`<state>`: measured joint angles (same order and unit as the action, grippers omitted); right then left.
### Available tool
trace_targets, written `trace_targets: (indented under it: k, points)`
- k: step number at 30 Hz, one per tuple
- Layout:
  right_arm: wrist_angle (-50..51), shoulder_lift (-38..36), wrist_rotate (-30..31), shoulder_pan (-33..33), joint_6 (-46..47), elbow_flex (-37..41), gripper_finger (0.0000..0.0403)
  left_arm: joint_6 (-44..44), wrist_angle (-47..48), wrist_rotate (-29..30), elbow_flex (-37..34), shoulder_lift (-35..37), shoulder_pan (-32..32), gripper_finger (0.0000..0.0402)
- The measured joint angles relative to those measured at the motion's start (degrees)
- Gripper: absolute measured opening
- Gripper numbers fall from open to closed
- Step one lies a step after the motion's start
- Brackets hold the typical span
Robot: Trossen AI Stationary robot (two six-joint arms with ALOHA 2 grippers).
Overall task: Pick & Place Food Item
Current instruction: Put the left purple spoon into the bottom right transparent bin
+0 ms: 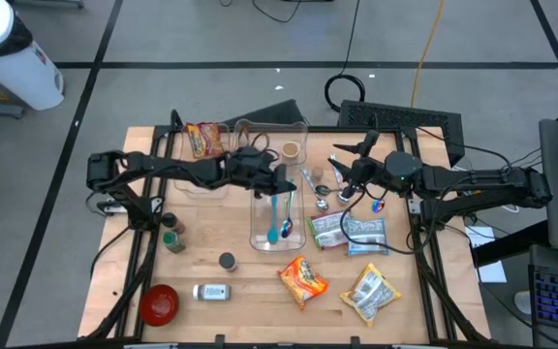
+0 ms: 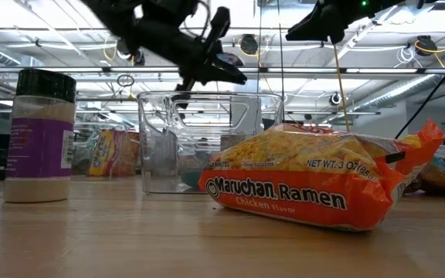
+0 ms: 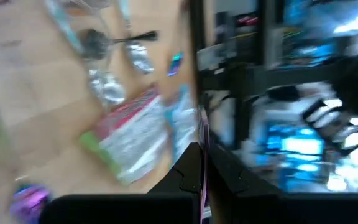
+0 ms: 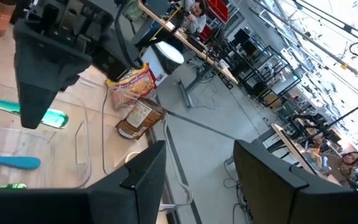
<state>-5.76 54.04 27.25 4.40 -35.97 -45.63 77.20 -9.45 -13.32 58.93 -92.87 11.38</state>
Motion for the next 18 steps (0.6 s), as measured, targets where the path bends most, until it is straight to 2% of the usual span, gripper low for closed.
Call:
trace_targets:
  k: [2,5,8,10,16,18]
  points:
    - [0.0,0.0,0.0,0.0,0.7,0.0,0.0180,-2.9,13.5,1.8,6.1,0.0,-0.4,0.0005]
    - [0.0,0.0,0.0,0.0,1.9,0.0,0.0180,-5.5,33.4,8.8,14.2,0.0,-1.3,0.0005]
    - [0.0,0.0,0.0,0.0,3.0,0.0,0.0180,-5.4,44.3,14.7,19.2,0.0,-1.7,0.0005]
    - [0.0,0.0,0.0,0.0,3.5,0.0,0.0180,-4.9,47.4,16.2,21.2,0.0,-1.6,0.0005]
    - [0.0,0.0,0.1,0.0,3.9,0.0,0.0180,-0.1,47.3,19.8,21.6,-0.7,-2.2,0.0005]
    - [0.1,-0.2,1.8,0.0,4.3,0.0,0.0180,1.1,47.9,19.9,21.6,-1.8,-2.6,0.0005]
